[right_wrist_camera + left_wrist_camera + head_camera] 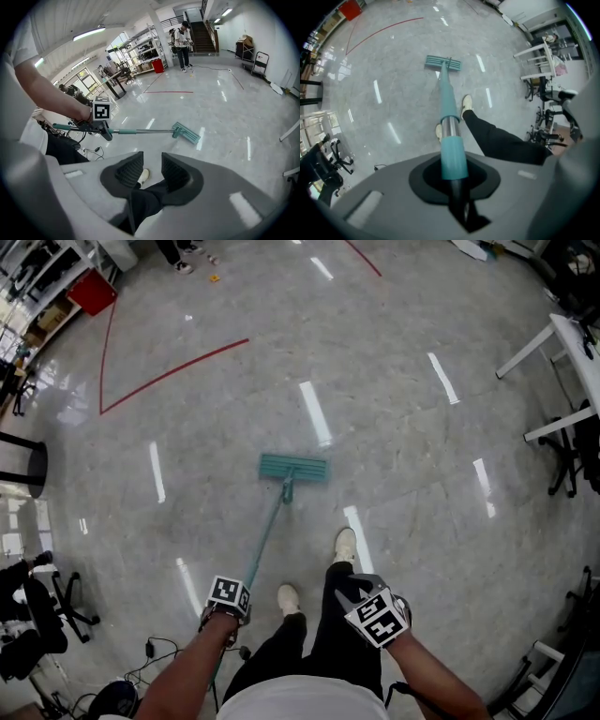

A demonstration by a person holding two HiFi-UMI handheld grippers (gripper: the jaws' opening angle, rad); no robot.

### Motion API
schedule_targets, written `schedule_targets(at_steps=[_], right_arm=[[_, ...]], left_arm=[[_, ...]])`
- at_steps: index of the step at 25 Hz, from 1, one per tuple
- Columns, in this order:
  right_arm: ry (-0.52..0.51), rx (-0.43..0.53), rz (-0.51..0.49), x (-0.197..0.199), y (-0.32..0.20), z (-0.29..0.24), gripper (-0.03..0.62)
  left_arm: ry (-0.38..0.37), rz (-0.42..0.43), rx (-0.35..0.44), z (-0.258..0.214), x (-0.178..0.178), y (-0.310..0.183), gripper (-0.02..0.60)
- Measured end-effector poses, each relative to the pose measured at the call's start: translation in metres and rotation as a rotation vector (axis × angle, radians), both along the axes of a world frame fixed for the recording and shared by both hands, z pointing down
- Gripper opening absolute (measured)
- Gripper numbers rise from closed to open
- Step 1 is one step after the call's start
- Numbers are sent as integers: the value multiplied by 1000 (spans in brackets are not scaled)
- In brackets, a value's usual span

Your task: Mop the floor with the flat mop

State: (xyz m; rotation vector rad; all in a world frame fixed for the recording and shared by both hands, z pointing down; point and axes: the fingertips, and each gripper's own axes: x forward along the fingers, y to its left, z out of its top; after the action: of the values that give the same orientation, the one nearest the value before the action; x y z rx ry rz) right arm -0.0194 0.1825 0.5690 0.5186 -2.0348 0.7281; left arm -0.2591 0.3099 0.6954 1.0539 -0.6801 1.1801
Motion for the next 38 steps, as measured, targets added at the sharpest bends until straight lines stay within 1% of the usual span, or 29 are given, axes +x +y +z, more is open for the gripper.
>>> schedule_targets(at_steps=[6,10,13,16,20,23,27,31,38], right_arm=[[8,-16,-1,4,-1,2,124],[21,-33,-2,13,-4,2,124],[27,-37,5,17,-10,2,124],[25,-41,11,18,-17,0,124],[28,-48,19,27,-26,1,124],[27,-57,22,33,-31,2,124],[23,-61,22,36,-42,-1,124],[26,-82,52,49,-49,1,124],[32,-96,83,67,-69,0,124]], left_arm=[[-15,-2,-27,18,1,-6,60],[-19,-5,-40,25,10,-17,60],[-7,-26,-43,26,16,-21,60],[-3,-46,-44,24,12,-22,60],[-6,-46,-46,22,12,-36,60],[-12,-39,-42,22,12,-53,60],[-17,-38,-33,21,10,-88,61],[-22,-42,-24,25,13,-124,61],[-40,-30,-15,24,7,-177,61]])
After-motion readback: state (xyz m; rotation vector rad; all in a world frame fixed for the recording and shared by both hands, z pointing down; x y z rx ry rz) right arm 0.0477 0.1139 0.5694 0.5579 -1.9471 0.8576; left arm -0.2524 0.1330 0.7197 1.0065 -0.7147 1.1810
